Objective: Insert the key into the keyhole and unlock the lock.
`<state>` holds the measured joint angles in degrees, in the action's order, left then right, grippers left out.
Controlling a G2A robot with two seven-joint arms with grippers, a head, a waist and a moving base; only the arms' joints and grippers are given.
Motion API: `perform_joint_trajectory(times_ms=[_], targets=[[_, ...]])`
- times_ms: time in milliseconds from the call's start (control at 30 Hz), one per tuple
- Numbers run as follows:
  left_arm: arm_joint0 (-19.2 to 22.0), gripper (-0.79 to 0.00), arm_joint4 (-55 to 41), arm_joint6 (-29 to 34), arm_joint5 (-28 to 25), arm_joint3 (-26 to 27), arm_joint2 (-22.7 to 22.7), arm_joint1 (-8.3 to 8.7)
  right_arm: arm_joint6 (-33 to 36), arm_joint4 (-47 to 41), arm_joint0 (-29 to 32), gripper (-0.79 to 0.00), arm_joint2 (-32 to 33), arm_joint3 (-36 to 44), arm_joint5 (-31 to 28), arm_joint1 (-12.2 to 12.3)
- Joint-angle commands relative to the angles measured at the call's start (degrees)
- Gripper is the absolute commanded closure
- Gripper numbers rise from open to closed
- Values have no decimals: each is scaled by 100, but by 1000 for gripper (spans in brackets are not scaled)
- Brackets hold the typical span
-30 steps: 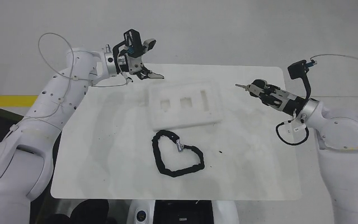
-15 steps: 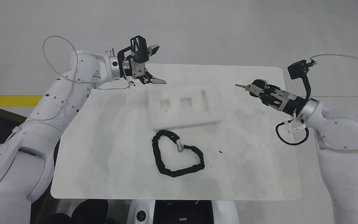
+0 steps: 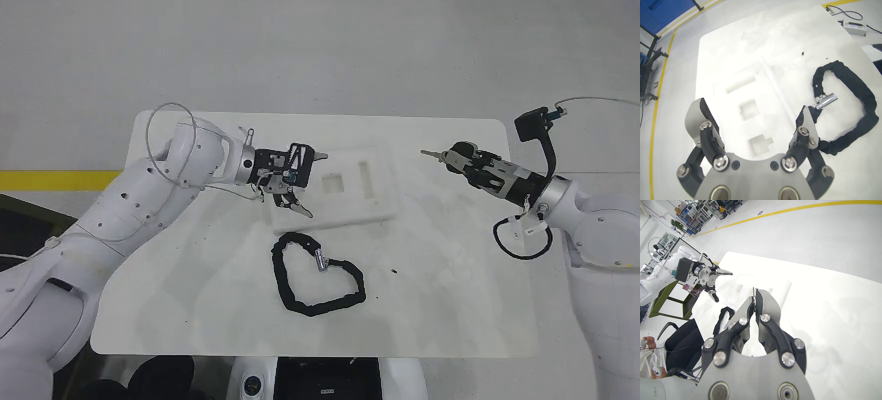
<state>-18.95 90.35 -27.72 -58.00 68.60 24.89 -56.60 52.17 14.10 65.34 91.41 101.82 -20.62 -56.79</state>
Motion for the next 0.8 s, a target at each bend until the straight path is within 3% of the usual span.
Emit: perform_joint_trajectory(times_ms=[0,400,500,767], targets=[[6,-785,169,-244,0,24,-136,21,0,0,0,0,0,0,0,0],[353,-785,1755,-1797,0,302,-1223,75,0,0,0,0,0,0,0,0],[403,-785,1881,-1857,0,345,-1461,63,0,0,0,0,0,0,0,0],[403,-785,1881,-1857,0,345,-1461,63,0,0,0,0,0,0,0,0]])
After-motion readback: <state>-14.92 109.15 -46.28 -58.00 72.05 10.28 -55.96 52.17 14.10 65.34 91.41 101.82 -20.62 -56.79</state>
